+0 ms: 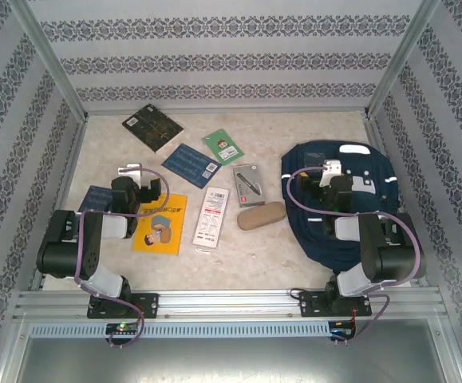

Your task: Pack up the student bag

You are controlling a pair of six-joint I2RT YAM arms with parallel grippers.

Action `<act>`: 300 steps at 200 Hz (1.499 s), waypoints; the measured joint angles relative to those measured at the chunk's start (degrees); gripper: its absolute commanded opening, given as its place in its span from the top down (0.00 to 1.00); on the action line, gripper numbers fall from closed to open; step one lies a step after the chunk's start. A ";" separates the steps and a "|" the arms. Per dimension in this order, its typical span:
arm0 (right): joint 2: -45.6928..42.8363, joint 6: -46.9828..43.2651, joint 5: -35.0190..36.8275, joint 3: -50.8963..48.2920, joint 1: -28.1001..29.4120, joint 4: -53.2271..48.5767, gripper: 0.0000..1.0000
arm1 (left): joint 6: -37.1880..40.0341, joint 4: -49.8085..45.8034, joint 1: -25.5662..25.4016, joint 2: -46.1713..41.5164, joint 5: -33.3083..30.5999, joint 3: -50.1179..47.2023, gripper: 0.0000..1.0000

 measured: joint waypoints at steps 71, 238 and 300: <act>0.00 -0.02 0.00 0.00 0.02 0.00 0.02 | 0.00 0.00 0.00 0.00 0.02 0.00 0.00; -3.50 0.00 2.01 -0.02 0.24 -2.12 0.02 | -0.33 -16.20 0.00 -4.72 -1.66 7.69 0.00; -23.63 14.21 13.29 6.45 -0.04 -23.19 0.02 | -11.85 -45.99 0.00 -16.74 -4.92 30.01 0.00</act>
